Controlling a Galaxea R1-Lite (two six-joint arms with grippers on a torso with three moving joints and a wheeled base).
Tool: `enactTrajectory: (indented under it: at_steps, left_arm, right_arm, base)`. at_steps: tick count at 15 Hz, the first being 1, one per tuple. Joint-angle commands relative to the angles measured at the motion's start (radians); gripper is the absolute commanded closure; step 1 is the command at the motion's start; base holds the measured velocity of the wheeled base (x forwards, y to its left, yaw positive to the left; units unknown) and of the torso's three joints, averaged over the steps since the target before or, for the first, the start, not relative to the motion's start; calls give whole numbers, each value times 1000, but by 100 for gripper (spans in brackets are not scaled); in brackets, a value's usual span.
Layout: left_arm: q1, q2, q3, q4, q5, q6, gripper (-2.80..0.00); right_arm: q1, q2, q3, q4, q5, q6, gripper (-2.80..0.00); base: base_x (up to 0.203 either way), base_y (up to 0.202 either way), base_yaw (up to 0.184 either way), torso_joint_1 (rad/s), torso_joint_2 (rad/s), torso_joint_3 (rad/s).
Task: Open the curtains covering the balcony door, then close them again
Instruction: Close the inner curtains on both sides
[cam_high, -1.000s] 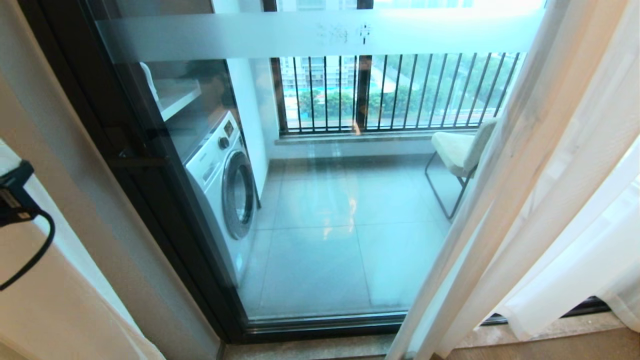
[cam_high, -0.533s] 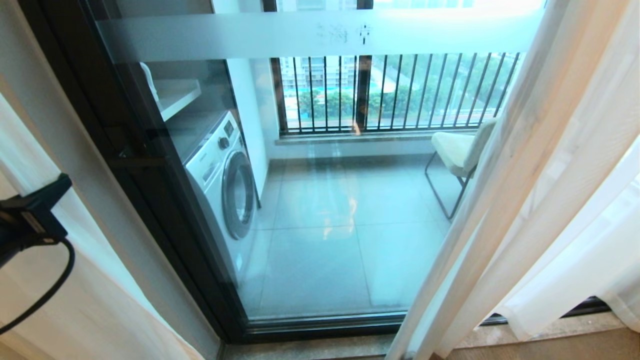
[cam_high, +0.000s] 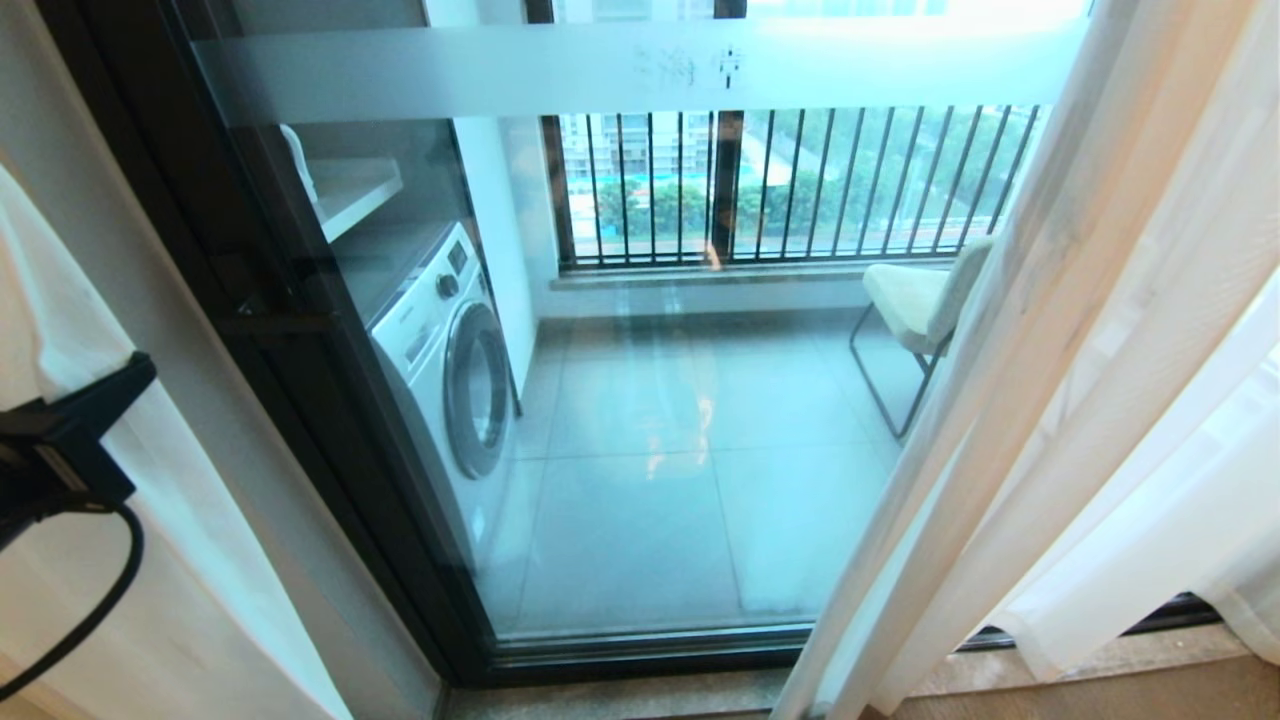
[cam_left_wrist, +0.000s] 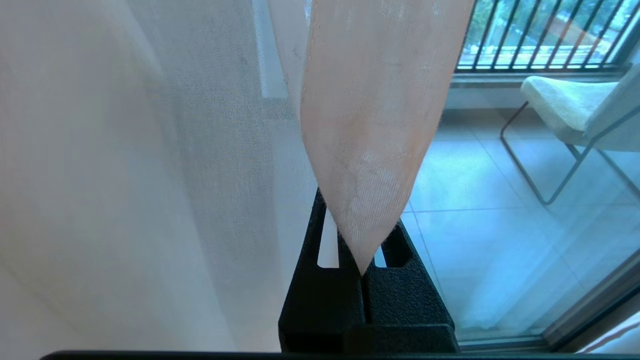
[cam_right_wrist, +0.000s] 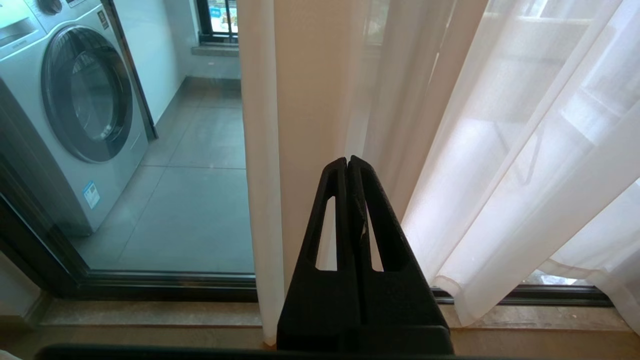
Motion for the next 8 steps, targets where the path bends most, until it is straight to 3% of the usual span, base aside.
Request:
enactTrajectory:
  at_steps: [1, 4, 8]
  left_arm:
    - [-17, 15, -13, -5, -1, -1, 0]
    - [-35, 62, -50, -7, 2, -2, 0]
    - [-37, 133, -130, -11, 58, -7, 0]
  right_arm:
    - [0, 1, 0, -1, 0, -1, 0]
    - [0, 1, 0, -1, 0, -1, 0]
    - [0, 1, 0, -1, 0, -1, 0]
  base:
    - [0, 0, 0, 0, 0, 0]
    - [0, 0, 0, 0, 0, 0]
    - [0, 0, 0, 0, 0, 0]
